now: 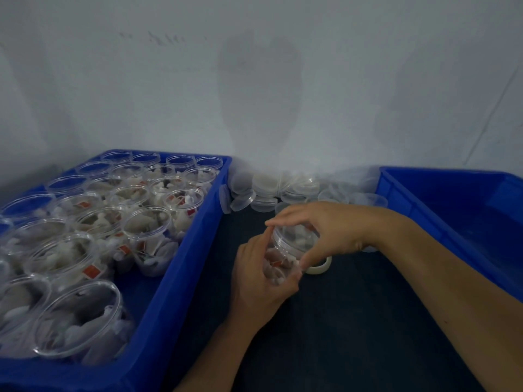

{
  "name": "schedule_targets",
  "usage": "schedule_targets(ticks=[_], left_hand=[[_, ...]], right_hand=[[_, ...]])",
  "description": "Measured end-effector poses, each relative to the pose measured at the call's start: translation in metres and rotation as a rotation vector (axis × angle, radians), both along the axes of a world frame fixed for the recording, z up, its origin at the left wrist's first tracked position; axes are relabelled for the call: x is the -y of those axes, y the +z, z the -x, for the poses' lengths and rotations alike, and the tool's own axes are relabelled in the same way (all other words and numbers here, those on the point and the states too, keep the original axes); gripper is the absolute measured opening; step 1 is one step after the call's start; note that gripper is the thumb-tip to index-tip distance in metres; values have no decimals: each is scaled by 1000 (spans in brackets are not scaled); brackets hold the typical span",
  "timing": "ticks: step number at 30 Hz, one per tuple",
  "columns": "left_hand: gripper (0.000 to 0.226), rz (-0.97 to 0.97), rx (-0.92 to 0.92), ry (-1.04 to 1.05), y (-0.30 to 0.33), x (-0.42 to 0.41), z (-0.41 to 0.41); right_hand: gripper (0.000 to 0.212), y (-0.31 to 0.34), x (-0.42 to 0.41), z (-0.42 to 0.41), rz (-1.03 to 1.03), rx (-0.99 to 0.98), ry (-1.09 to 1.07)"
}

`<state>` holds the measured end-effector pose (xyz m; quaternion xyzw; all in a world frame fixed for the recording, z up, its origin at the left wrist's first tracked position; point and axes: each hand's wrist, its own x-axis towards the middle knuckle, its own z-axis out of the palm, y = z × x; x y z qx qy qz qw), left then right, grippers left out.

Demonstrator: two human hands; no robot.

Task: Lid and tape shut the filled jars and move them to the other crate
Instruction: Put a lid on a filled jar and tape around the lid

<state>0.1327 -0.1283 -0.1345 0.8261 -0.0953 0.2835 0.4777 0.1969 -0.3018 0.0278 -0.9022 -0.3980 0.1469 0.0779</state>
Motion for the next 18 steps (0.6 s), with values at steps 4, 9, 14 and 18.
schedule_targets(ticks=[4,9,14,18], left_hand=[[67,14,-24,-8,-2,-1,-1],[64,101,-81,-93,-2,1,-3],[69,195,-109,-168,6,2,1],[68,236,-80,-189,7,3,2]], right_hand=[[91,1,-4,1,12,13,30],[89,-3,-11,0,2,-13,67],[87,-3,-14,-3,9,27,43],[87,-1,-12,-8,40,-33,61]])
